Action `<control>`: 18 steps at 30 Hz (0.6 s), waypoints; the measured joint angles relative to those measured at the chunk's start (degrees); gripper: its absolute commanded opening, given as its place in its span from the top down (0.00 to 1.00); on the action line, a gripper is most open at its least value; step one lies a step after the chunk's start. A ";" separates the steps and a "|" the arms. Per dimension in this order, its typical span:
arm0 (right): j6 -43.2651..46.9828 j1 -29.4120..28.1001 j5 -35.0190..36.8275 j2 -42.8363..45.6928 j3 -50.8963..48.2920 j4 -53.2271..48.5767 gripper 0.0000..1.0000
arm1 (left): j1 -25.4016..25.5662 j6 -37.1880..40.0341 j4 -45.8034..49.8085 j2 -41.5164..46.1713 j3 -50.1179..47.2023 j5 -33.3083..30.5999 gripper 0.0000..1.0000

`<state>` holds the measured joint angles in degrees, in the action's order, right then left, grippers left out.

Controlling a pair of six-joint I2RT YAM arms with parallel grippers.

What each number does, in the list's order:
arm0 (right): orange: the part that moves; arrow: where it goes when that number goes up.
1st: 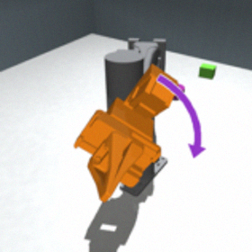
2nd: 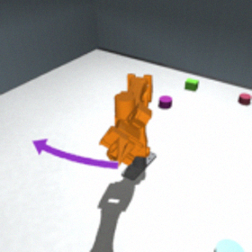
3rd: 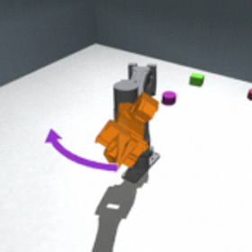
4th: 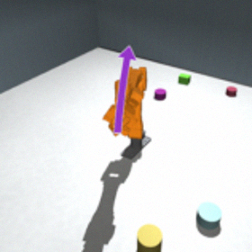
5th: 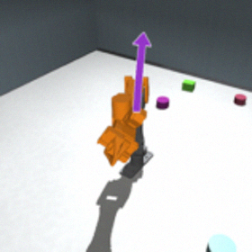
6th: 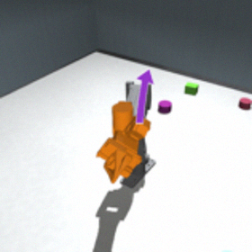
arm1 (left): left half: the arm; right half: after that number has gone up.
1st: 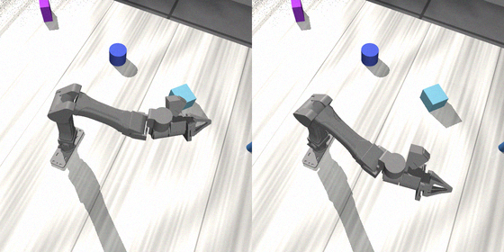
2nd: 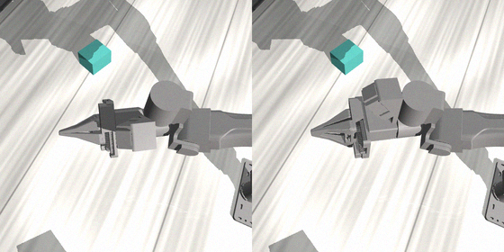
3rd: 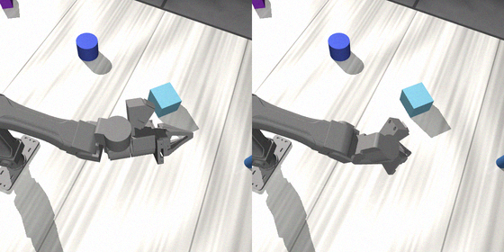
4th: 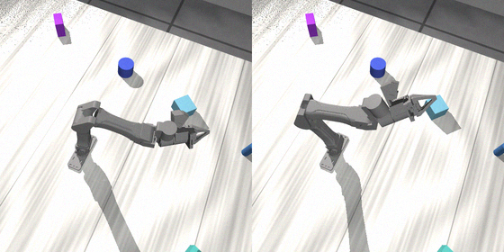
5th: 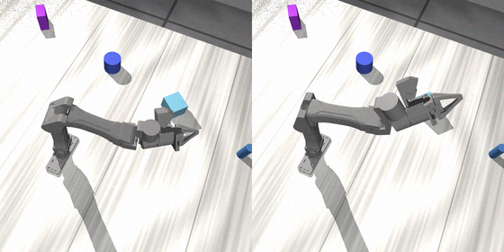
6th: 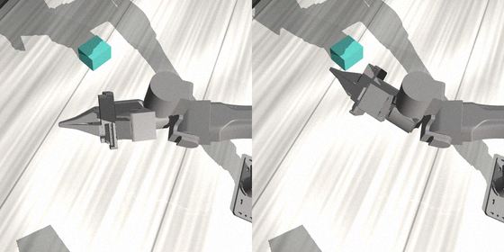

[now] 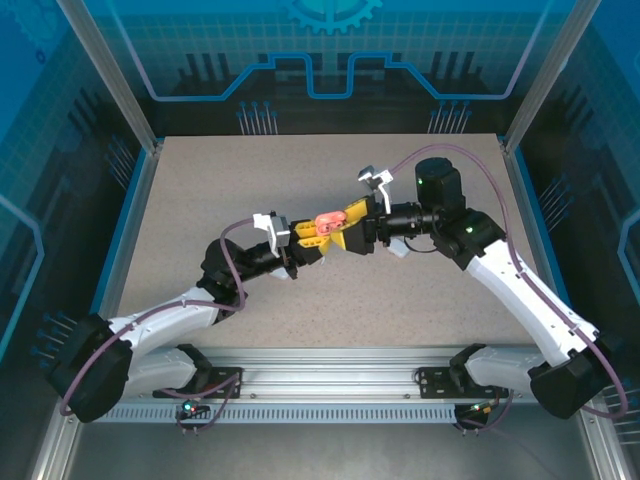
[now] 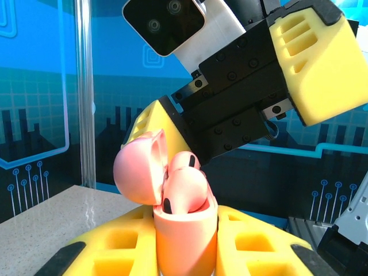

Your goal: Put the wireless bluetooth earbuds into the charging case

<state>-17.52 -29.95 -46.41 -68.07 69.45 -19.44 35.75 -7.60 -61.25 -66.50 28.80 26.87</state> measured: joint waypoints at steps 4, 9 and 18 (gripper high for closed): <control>0.87 -0.07 0.55 0.59 0.07 -0.02 0.18 | 0.00 -0.02 -0.13 0.00 0.00 -0.02 1.00; 2.19 -0.15 1.20 1.01 0.52 -0.42 0.17 | 0.00 -0.02 -0.09 0.00 0.00 -0.02 1.00; 10.95 0.15 6.60 1.99 3.61 -7.48 0.14 | 0.00 -0.02 0.13 0.02 0.00 -0.04 1.00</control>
<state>-6.57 -29.80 -39.81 -66.08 73.06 -26.92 35.75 -7.62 -61.12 -66.48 28.80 26.83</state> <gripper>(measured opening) 0.855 0.224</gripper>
